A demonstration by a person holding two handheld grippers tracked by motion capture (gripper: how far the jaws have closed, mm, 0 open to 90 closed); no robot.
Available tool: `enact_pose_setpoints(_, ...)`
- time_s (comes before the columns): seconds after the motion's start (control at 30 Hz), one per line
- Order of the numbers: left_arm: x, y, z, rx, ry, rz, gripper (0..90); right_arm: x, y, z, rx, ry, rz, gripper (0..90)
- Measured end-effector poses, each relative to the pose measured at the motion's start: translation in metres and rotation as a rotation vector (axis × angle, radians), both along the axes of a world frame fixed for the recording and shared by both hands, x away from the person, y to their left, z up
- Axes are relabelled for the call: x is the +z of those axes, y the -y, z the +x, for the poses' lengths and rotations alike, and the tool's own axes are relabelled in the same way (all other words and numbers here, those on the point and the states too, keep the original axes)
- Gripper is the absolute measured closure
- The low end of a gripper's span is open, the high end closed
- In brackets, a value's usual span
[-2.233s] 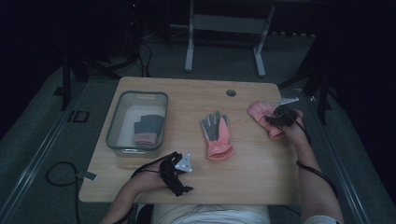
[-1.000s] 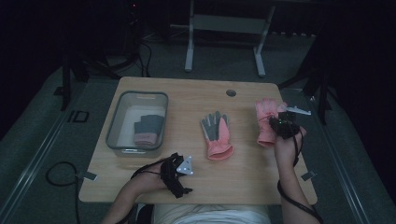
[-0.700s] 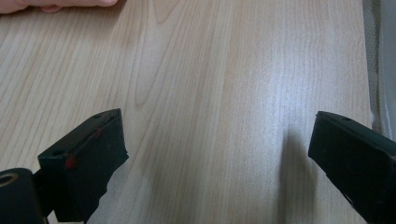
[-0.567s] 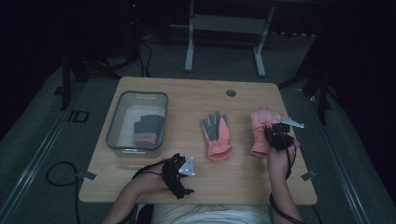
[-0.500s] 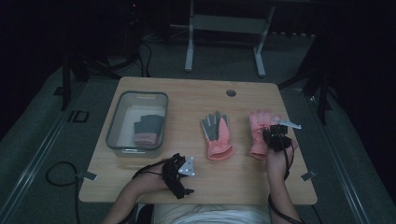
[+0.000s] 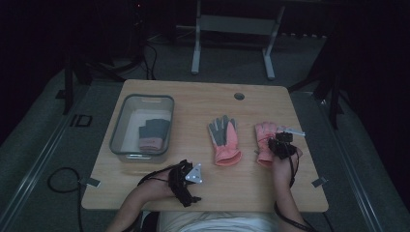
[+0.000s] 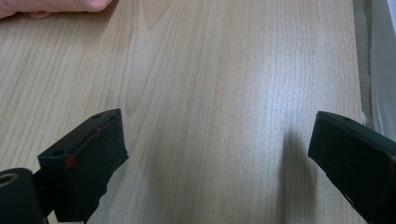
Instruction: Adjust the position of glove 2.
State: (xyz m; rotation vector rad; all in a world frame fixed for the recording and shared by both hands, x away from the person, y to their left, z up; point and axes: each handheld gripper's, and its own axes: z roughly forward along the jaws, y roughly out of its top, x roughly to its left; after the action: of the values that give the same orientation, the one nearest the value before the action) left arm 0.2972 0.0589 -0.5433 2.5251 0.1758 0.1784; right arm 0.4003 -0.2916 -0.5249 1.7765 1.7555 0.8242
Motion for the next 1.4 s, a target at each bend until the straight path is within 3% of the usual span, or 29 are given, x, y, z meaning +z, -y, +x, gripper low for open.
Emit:
enact_pose_setpoints(0.23,-0.001,0.0,0.0,-0.004,-0.002,0.005,3.6,0.014,0.003,-0.003,0.065,0.027,-0.036,70.1)
enact_pose_setpoints(0.3,-0.001,0.0,0.0,-0.003,-0.002,0.006,3.6,0.026,0.01,-0.004,0.159,0.042,-0.038,60.2)
enact_pose_setpoints(0.37,-0.001,0.0,0.0,-0.003,0.0,0.007,3.6,0.031,0.013,-0.004,0.198,0.048,-0.071,60.1)
enact_pose_setpoints(0.6,0.0,0.0,-0.001,-0.004,-0.003,0.005,3.7,0.045,0.027,0.003,0.456,0.02,-0.129,53.8)
enact_pose_setpoints(0.73,0.0,0.0,0.0,-0.002,-0.003,0.009,3.6,0.048,0.031,0.006,0.531,0.023,-0.178,50.6)
enact_pose_setpoints(0.9,0.0,0.002,-0.001,-0.005,-0.008,0.005,3.7,0.043,0.033,0.012,0.547,-0.013,-0.151,50.7)
enact_pose_setpoints(1.1,-0.001,0.001,-0.001,-0.008,-0.011,0.015,4.0,0.021,0.031,0.019,0.521,-0.066,-0.145,52.8)
enact_pose_setpoints(1.23,-0.002,0.001,-0.001,-0.007,-0.013,0.012,4.0,0.006,0.026,0.016,0.508,-0.066,-0.201,59.5)
enact_pose_setpoints(1.4,-0.003,0.001,-0.001,-0.008,-0.01,0.016,3.9,0.0,0.02,0.015,0.47,-0.069,-0.203,75.4)
